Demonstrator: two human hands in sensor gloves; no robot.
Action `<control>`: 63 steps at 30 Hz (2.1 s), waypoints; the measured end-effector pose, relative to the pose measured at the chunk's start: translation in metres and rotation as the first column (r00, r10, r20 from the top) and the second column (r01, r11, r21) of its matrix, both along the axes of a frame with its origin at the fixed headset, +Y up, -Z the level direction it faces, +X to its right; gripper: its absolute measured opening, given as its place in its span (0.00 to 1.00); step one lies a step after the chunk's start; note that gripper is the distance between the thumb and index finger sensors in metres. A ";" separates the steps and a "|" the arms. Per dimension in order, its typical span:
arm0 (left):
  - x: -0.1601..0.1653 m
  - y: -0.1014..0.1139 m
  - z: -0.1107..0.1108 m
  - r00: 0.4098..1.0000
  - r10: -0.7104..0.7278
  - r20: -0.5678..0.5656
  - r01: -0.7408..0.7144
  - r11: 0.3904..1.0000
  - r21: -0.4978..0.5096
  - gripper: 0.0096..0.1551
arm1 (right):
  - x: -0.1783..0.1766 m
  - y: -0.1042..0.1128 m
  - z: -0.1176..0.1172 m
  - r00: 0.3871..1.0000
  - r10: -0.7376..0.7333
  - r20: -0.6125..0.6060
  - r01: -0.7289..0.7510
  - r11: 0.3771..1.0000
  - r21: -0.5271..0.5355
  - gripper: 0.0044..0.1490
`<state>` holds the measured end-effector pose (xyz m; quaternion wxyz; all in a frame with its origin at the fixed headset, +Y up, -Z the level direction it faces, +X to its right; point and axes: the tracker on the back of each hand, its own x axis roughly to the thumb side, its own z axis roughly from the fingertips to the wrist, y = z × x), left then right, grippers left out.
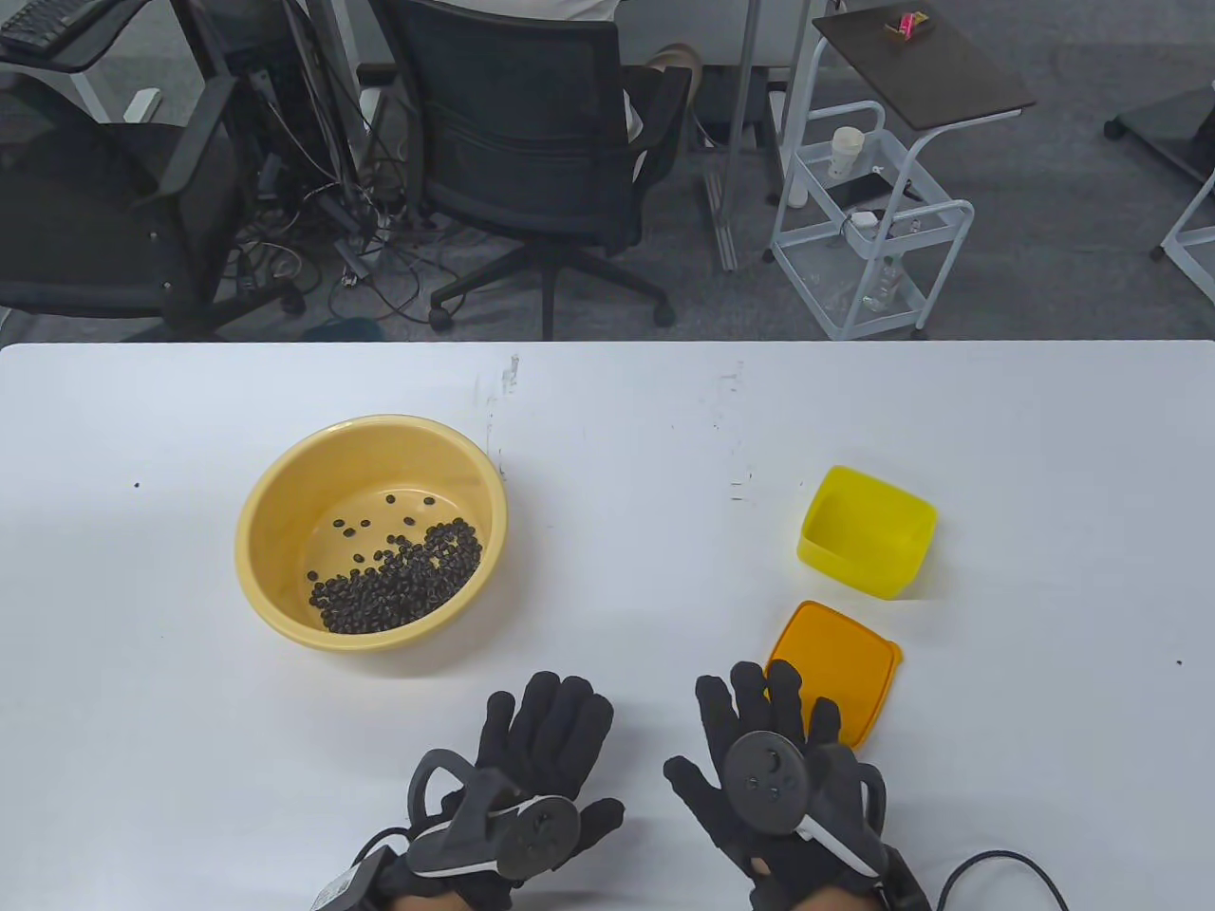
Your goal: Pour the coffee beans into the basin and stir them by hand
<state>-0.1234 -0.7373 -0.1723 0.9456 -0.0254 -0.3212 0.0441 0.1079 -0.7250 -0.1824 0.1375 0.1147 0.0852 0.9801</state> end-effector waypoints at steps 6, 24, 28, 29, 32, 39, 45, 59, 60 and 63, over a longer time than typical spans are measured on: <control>-0.031 0.037 0.001 0.984 0.090 -0.156 -0.053 0.973 0.226 0.49 | 0.003 -0.019 -0.005 1.000 0.030 -0.001 -0.030 1.000 0.006 0.55; -0.237 0.019 -0.090 0.276 0.094 -0.957 -0.465 0.884 -0.047 0.60 | 0.001 -0.011 0.009 0.996 -0.017 -0.084 0.028 0.991 0.130 0.54; -0.246 0.000 -0.090 0.110 0.258 -0.960 -0.781 0.620 0.077 0.59 | 0.001 -0.012 0.009 0.996 -0.023 -0.091 0.035 0.991 0.126 0.53; -0.246 -0.004 -0.091 0.060 0.281 -0.958 -0.817 0.565 0.114 0.60 | 0.001 -0.012 0.009 0.995 -0.023 -0.092 0.034 0.991 0.126 0.53; -0.246 -0.011 -0.096 0.034 0.292 -0.956 -0.856 0.502 0.123 0.57 | 0.000 -0.013 0.009 0.995 -0.019 -0.096 0.031 0.992 0.126 0.53; -0.233 0.005 -0.102 0.103 0.383 -0.918 -0.823 0.551 0.138 0.42 | 0.002 -0.015 0.006 0.996 -0.032 -0.083 0.041 0.993 0.109 0.53; -0.203 0.026 -0.083 0.317 0.449 -0.835 -0.807 0.590 0.010 0.43 | 0.007 -0.011 0.008 0.996 -0.057 -0.063 0.066 0.987 0.150 0.51; -0.151 -0.005 -0.056 0.492 0.474 -0.730 -0.830 0.507 -0.230 0.37 | 0.033 0.004 0.009 0.989 -0.137 0.062 0.117 0.960 0.255 0.49; -0.151 -0.006 -0.056 0.499 0.472 -0.727 -0.827 0.508 -0.238 0.37 | 0.034 0.005 0.009 0.988 -0.138 0.065 0.117 0.959 0.257 0.48; -0.148 -0.007 -0.055 0.528 0.461 -0.713 -0.810 0.525 -0.260 0.37 | 0.034 0.005 0.009 0.988 -0.137 0.075 0.113 0.959 0.260 0.47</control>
